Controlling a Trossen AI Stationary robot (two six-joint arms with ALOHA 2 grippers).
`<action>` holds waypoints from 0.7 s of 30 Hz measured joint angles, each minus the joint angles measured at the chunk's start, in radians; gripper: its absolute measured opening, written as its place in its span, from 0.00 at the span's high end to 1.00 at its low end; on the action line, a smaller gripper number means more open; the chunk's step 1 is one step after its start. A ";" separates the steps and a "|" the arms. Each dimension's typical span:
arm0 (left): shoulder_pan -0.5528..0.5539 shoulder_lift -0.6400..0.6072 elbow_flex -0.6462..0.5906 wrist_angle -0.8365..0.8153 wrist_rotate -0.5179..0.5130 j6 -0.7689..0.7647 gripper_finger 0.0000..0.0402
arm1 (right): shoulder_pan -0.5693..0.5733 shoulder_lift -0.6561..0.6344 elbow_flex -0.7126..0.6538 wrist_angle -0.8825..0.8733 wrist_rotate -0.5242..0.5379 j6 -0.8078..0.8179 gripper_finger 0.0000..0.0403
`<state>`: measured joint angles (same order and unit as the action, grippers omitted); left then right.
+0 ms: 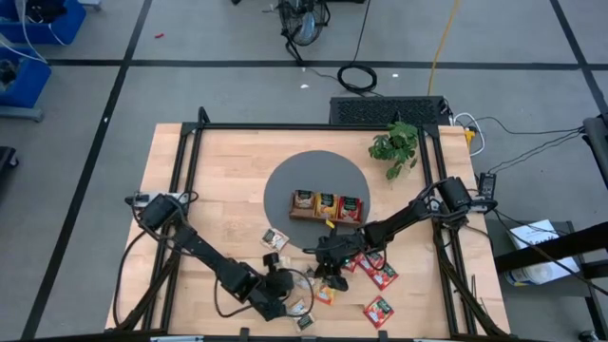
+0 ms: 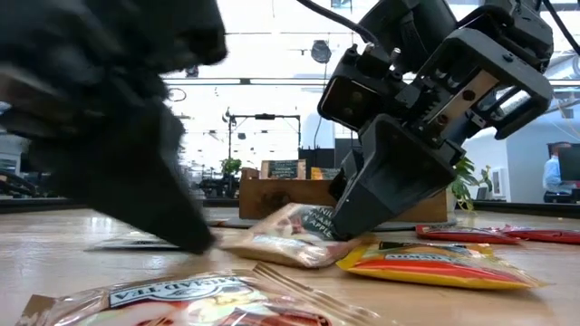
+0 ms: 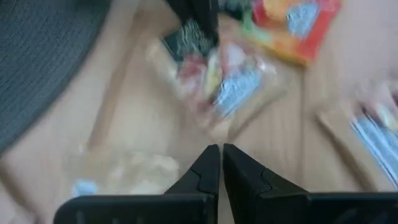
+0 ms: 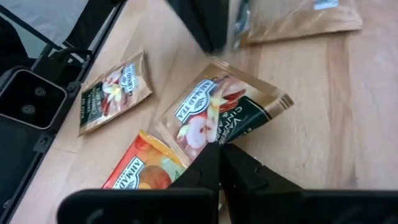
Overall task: Pick & Place Tea
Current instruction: Put the brown tea bag into the left section of the wooden organizer
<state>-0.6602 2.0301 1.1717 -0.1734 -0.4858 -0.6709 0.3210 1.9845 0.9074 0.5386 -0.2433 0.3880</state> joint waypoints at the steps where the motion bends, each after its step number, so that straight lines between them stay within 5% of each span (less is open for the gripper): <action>1: -0.008 -0.011 0.000 -0.012 0.000 -0.014 0.94 | 0.000 -0.007 -0.001 -0.004 -0.003 -0.005 0.99; 8: -0.074 -0.063 0.001 -0.082 -0.064 -0.091 0.94 | -0.004 -0.106 0.008 -0.093 -0.004 -0.070 1.00; 12: -0.103 -0.081 0.005 -0.073 -0.097 -0.091 0.94 | -0.024 -0.192 0.112 -0.358 0.034 -0.167 1.00; 21: -0.125 -0.079 0.004 -0.093 -0.116 -0.102 0.94 | -0.130 -0.224 0.527 -0.973 0.321 -0.621 1.00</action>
<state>-0.7850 1.9506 1.1755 -0.2664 -0.6020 -0.7726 0.1913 1.7604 1.4344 -0.4347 0.0780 -0.2331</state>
